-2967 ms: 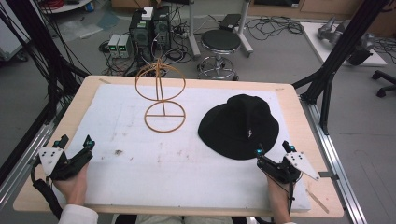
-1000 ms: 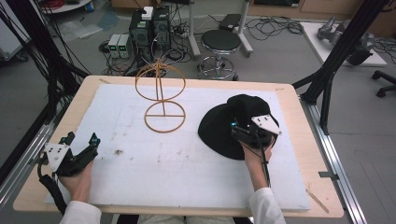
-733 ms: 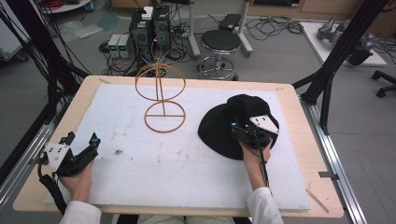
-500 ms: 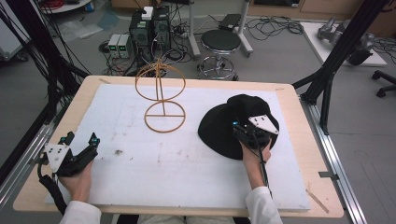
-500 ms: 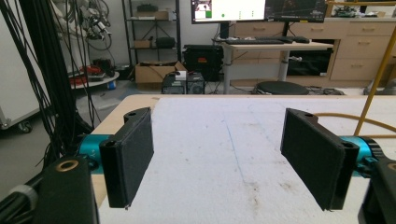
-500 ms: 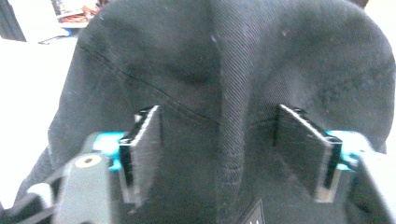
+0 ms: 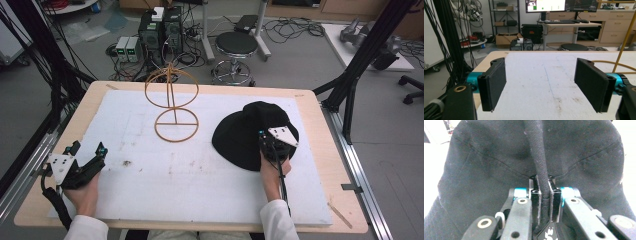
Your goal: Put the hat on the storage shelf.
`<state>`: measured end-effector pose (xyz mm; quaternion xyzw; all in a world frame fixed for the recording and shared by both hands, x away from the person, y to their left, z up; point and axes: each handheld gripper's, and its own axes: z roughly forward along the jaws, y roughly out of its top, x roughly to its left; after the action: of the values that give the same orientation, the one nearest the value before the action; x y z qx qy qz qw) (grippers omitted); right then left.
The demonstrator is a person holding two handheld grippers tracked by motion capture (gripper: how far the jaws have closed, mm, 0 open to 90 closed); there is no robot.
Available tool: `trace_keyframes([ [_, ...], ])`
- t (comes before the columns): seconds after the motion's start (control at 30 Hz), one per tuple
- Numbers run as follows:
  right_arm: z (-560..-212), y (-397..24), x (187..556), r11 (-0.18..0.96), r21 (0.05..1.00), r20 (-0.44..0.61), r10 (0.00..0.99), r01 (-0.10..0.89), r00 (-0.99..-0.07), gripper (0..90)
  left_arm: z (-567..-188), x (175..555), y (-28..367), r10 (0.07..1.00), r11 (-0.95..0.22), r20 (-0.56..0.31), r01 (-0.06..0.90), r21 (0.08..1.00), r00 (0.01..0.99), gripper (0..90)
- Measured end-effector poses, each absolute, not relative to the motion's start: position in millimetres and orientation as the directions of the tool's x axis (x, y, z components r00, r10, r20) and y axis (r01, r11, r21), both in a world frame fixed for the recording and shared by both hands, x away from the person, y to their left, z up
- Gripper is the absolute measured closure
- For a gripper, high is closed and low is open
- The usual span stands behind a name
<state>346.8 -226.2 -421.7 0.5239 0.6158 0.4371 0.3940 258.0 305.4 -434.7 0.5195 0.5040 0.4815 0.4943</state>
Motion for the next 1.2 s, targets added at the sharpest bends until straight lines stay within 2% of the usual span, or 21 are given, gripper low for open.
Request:
trace_keyframes([
  [0.13, -421.8, -227.5, 347.0, 0.038, 0.951, 0.006, 0.990, 0.307, -0.139, 85.8, -434.9, 258.1, 305.5, 1.000, -0.002, 0.001, 0.047, 0.999, 0.030, 25.7],
  [0.87, -421.5, -235.2, 345.8, 0.010, 0.955, 0.044, 0.983, 0.295, -0.176, 86.2, -435.0, 257.8, 306.4, 0.999, 0.009, -0.011, 0.049, 0.999, 0.030, 26.0],
  [1.2, -418.0, -233.6, 342.9, 0.003, 0.968, 0.032, 0.990, 0.250, -0.135, 86.2, -435.0, 257.5, 306.2, 1.000, 0.012, -0.014, 0.050, 0.999, 0.027, 26.1],
])
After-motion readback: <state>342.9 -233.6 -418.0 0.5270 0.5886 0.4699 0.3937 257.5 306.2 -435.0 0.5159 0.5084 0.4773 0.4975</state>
